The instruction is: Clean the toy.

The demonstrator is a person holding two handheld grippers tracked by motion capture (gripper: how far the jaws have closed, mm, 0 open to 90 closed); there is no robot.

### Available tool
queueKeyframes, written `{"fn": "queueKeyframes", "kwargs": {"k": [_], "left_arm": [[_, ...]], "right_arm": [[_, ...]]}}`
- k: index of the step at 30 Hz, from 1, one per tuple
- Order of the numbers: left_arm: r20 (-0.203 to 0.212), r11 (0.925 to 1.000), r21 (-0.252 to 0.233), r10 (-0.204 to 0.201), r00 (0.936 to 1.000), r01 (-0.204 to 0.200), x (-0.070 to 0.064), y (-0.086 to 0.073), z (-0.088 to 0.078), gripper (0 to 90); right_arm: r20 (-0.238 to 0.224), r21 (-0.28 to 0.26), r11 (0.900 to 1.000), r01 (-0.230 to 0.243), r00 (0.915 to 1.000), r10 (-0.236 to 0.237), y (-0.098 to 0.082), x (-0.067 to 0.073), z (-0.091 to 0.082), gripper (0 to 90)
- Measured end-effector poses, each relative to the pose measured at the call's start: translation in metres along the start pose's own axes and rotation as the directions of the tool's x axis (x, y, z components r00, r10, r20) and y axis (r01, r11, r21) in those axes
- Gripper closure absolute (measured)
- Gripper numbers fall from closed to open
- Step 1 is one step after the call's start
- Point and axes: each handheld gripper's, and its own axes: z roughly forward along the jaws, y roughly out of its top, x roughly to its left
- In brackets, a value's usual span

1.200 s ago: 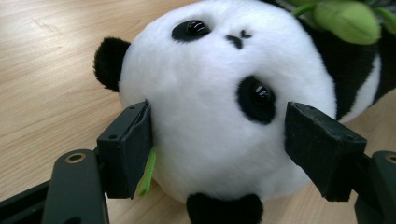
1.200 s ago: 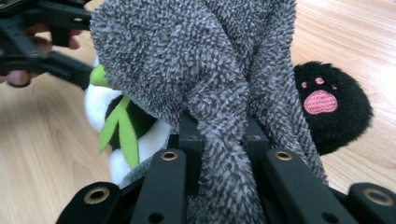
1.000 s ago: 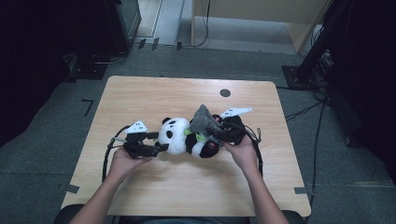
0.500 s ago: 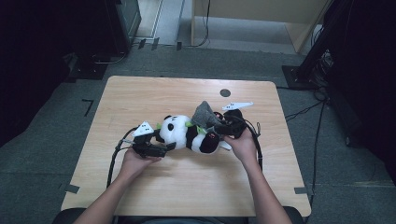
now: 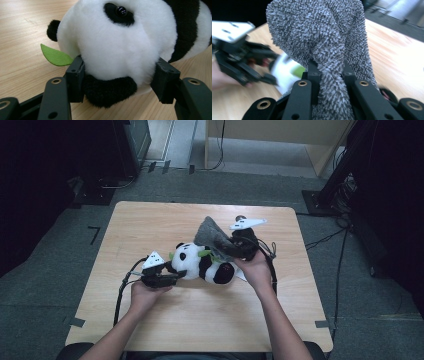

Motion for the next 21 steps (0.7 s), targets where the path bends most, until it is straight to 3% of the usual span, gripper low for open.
{"fn": "queueKeyframes", "kwargs": {"k": [6, 12, 17, 21], "left_arm": [[-0.005, 1.0000, -0.008, -0.004, 1.0000, 0.004, -0.002, 0.001, -0.001, 40.1], [-0.009, 0.9995, 0.008, -0.032, 0.9995, 0.032, -0.002, 0.002, -0.003, 41.7], [-0.017, 0.9992, 0.018, -0.035, 0.9992, 0.035, -0.002, 0.001, -0.002, 42.9], [-0.012, 0.9995, 0.021, -0.024, 0.9996, 0.025, -0.001, 0.001, -0.002, 43.8]], "right_arm": [[-0.019, 0.091, 0.992, 0.087, 0.9961, -0.086, 0.029, 0.036, 0.043, 76.8], [-0.034, 0.207, 0.975, 0.083, 0.9964, -0.078, 0.025, 0.047, 0.097, 76.6], [-0.041, 0.239, 0.966, 0.103, 0.9946, -0.095, 0.021, 0.055, 0.101, 77.0], [-0.083, 0.258, 0.961, 0.099, 0.9934, -0.079, 0.016, 0.051, 0.093, 77.5]]}}
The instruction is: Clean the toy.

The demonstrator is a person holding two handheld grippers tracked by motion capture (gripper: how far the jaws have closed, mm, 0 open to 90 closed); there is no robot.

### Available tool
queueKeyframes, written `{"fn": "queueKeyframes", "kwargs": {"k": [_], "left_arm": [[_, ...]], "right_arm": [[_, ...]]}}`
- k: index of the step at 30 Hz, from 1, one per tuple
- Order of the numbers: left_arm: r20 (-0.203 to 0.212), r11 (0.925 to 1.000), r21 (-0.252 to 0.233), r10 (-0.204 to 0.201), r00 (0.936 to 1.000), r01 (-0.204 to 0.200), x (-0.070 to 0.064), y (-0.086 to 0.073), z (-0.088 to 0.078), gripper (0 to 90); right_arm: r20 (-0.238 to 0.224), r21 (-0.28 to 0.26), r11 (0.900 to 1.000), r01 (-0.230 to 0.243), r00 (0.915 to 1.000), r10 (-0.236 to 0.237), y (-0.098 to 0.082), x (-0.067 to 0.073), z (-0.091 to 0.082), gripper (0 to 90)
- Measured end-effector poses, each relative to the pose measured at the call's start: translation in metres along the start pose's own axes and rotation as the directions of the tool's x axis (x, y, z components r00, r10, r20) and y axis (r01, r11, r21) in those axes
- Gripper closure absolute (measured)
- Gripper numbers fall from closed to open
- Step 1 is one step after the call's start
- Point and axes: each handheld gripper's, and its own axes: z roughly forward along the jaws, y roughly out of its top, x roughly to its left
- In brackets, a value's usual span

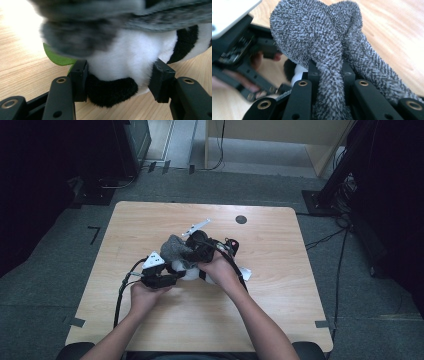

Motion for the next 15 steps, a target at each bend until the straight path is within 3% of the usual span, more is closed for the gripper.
{"fn": "queueKeyframes", "kwargs": {"k": [8, 12, 15], "left_arm": [[0.005, 1.0000, 0.001, -0.002, 1.0000, 0.002, 0.001, 0.000, 0.000, 44.1], [0.002, 0.9999, 0.002, 0.011, 0.9999, -0.011, -0.001, 0.000, 0.000, 44.1], [0.009, 1.0000, 0.000, -0.003, 1.0000, 0.003, 0.001, 0.000, 0.000, 44.4]], "right_arm": [[-0.044, 0.046, 0.998, 0.031, 0.9986, -0.029, -0.017, 0.001, -0.015, 77.9], [-0.054, 0.032, 0.997, 0.065, 0.9965, -0.064, -0.027, 0.003, -0.020, 77.8], [-0.070, 0.033, 0.997, 0.068, 0.9954, -0.066, -0.035, 0.004, -0.023, 77.9]]}}
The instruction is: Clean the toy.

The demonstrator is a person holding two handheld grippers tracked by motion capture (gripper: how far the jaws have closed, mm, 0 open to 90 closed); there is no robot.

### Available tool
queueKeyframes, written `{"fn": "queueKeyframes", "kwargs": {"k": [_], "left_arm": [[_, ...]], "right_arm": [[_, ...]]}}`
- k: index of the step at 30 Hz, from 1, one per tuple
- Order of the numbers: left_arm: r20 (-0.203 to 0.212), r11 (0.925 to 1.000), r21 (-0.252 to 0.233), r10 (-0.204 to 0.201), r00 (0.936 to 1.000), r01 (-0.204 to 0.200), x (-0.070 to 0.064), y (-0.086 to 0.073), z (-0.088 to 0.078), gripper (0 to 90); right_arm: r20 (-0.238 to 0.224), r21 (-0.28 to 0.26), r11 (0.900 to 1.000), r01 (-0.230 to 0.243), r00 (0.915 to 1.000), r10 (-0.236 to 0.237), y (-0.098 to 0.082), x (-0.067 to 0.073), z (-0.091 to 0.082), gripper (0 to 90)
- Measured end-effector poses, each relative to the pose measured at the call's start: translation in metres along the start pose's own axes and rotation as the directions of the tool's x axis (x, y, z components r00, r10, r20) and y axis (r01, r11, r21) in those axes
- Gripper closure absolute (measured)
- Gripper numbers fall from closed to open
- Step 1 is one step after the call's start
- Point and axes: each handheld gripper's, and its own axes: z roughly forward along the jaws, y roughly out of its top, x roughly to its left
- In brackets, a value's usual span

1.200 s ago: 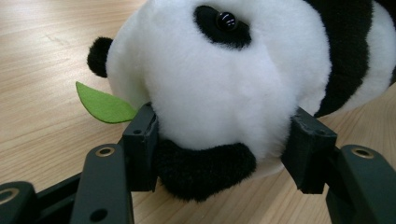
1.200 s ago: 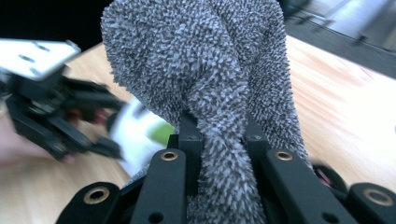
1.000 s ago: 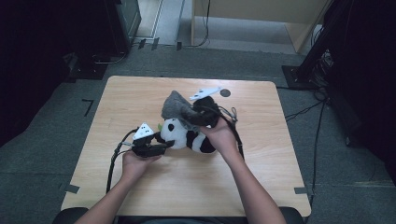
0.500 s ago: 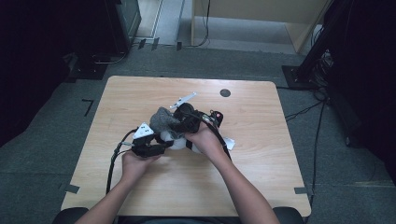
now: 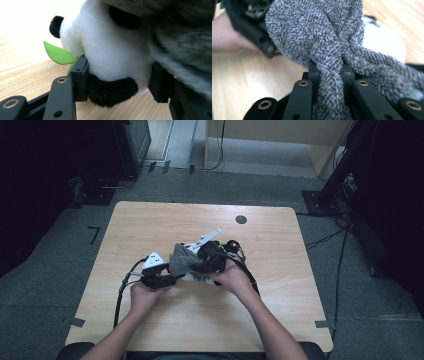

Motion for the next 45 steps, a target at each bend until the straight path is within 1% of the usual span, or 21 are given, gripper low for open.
{"fn": "queueKeyframes", "kwargs": {"k": [2, 6, 7, 9, 11, 13, 15, 17, 19, 20, 23, 25, 26, 28, 29, 31, 32, 34, 36, 40, 45], "left_arm": [[0.000, 1.0000, -0.002, 0.006, 1.0000, -0.006, -0.001, 0.000, 0.000, 44.5], [-0.001, 0.9999, -0.008, 0.012, 0.9999, -0.012, -0.003, 0.001, 0.000, 44.7], [0.000, 0.9999, -0.010, 0.002, 1.0000, -0.002, -0.003, 0.001, -0.001, 44.8], [0.001, 0.9997, -0.010, -0.022, 0.9998, 0.022, -0.003, 0.002, -0.002, 45.0], [0.000, 0.9996, -0.012, -0.026, 0.9997, 0.026, -0.004, 0.002, -0.003, 45.3], [-0.004, 0.9997, -0.012, -0.020, 0.9998, 0.020, -0.005, 0.002, -0.003, 45.4], [-0.006, 0.9997, -0.013, -0.020, 0.9998, 0.020, -0.005, 0.002, -0.003, 45.3], [-0.009, 0.9998, -0.015, -0.016, 0.9998, 0.016, -0.005, 0.002, -0.003, 45.3], [-0.014, 0.9998, -0.018, -0.011, 0.9998, 0.011, -0.006, 0.002, -0.002, 45.2], [-0.017, 0.9998, -0.018, -0.007, 0.9998, 0.007, -0.007, 0.002, -0.002, 45.1], [-0.020, 0.9998, -0.021, 0.002, 0.9998, -0.002, -0.009, 0.002, -0.003, 45.0], [-0.021, 0.9999, -0.011, -0.012, 0.9997, 0.011, -0.009, 0.002, -0.003, 44.8], [-0.021, 0.9996, 0.005, -0.026, 0.9995, 0.026, -0.007, 0.002, -0.002, 44.7], [-0.017, 0.9997, 0.006, -0.022, 0.9996, 0.022, -0.006, 0.000, -0.002, 44.7], [-0.020, 0.9998, 0.010, -0.020, 0.9996, 0.020, -0.006, 0.001, -0.002, 44.7], [-0.021, 0.9996, 0.018, -0.021, 0.9996, 0.021, -0.006, 0.001, -0.001, 44.7], [-0.022, 0.9996, 0.019, -0.019, 0.9996, 0.020, -0.007, 0.000, -0.001, 44.6], [-0.014, 0.9993, 0.016, -0.033, 0.9994, 0.033, -0.005, 0.000, -0.001, 44.6], [-0.008, 0.9990, 0.013, -0.043, 0.9991, 0.043, -0.004, 0.000, -0.001, 44.7], [-0.003, 0.9990, 0.012, -0.042, 0.9991, 0.042, -0.003, -0.001, -0.001, 44.8], [0.001, 0.9989, 0.010, -0.047, 0.9989, 0.047, -0.003, -0.001, -0.001, 45.1]], "right_arm": [[-0.007, 0.003, 1.000, 0.004, 1.0000, -0.004, -0.006, 0.001, -0.002, 77.9], [-0.030, -0.019, 1.000, -0.024, 0.9993, 0.024, -0.014, -0.002, -0.009, 77.9], [-0.035, -0.029, 0.999, -0.040, 0.9986, 0.039, -0.013, -0.003, -0.013, 77.8], [-0.039, -0.082, 0.993, -0.080, 0.9963, 0.077, -0.011, -0.007, -0.024, 77.8], [-0.025, -0.153, 0.984, -0.097, 0.9953, 0.094, -0.008, -0.011, -0.037, 77.8], [0.005, -0.212, 0.972, -0.098, 0.9948, 0.102, -0.003, -0.015, -0.048, 77.8], [0.026, -0.241, 0.965, -0.101, 0.9935, 0.110, 0.004, -0.019, -0.054, 77.6], [0.052, -0.234, 0.967, -0.096, 0.9925, 0.111, 0.012, -0.020, -0.052, 77.3], [0.076, -0.218, 0.973, -0.075, 0.9927, 0.094, 0.022, -0.020, -0.044, 76.6], [0.092, -0.212, 0.975, -0.061, 0.9924, 0.082, 0.026, -0.019, -0.038, 76.5], [0.114, -0.156, 0.986, -0.060, 0.9905, 0.078, 0.038, -0.021, -0.015, 76.5], [0.118, -0.099, 0.993, -0.061, 0.9904, 0.072, 0.042, -0.022, 0.003, 76.3], [0.108, -0.071, 0.995, -0.064, 0.9916, 0.071, 0.043, -0.022, 0.011, 75.9], [0.105, -0.059, 0.996, -0.059, 0.9923, 0.065, 0.042, -0.020, 0.019, 76.1], [0.111, -0.056, 0.997, -0.050, 0.9922, 0.056, 0.042, -0.017, 0.019, 76.2], [0.102, -0.041, 0.998, -0.037, 0.9940, 0.041, 0.039, -0.014, 0.018, 76.4], [0.095, -0.034, 0.999, -0.027, 0.9950, 0.030, 0.037, -0.013, 0.017, 76.6], [0.069, -0.025, 1.000, -0.017, 0.9974, 0.019, 0.032, -0.012, 0.014, 77.1], [0.050, -0.025, 0.999, -0.020, 0.9985, 0.022, 0.026, -0.012, 0.010, 77.7], [0.004, -0.024, 0.999, -0.029, 0.9996, 0.029, 0.011, -0.015, 0.001, 78.4], [-0.013, -0.033, 0.999, -0.025, 0.9996, 0.025, -0.006, -0.018, -0.013, 78.7]]}}
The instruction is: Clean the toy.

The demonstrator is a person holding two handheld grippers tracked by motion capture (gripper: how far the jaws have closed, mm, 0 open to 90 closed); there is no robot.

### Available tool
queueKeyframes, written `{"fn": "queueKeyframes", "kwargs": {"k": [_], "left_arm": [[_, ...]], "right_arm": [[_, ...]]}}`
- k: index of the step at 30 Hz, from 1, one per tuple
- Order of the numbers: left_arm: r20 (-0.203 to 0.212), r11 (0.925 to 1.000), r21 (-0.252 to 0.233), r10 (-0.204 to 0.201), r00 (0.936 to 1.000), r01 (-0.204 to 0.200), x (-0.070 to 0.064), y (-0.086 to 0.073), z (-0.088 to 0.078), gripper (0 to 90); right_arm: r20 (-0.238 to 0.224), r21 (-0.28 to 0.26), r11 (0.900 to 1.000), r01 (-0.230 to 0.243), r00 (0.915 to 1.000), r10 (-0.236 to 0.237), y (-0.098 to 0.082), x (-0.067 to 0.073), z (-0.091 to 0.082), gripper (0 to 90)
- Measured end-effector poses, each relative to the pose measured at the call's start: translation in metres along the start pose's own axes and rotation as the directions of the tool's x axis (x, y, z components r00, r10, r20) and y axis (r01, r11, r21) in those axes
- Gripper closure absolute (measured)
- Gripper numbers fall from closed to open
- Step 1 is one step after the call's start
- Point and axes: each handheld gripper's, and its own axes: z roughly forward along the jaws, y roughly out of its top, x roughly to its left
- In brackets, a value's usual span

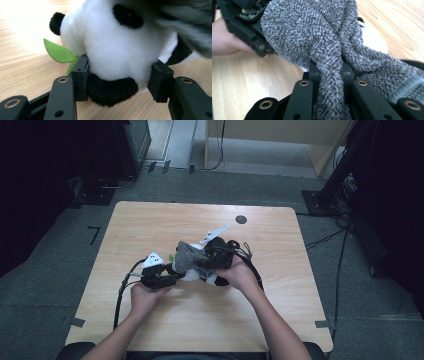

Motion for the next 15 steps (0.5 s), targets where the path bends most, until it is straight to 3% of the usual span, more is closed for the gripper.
{"fn": "queueKeyframes", "kwargs": {"k": [5, 9, 15], "left_arm": [[0.004, 1.0000, -0.002, 0.003, 1.0000, -0.003, 0.000, 0.000, 0.000, 45.3], [0.003, 0.9999, -0.006, 0.008, 1.0000, -0.008, 0.000, 0.000, -0.001, 45.3], [0.007, 0.9998, -0.010, 0.017, 0.9998, -0.016, 0.000, -0.001, -0.001, 45.2]], "right_arm": [[0.013, -0.052, 0.999, -0.008, 0.9999, 0.009, -0.020, -0.004, -0.014, 78.9], [0.064, -0.043, 0.999, -0.014, 0.9978, 0.016, -0.027, -0.010, -0.027, 78.9], [0.054, -0.061, 0.997, -0.046, 0.9973, 0.049, -0.032, -0.018, -0.033, 78.9]]}}
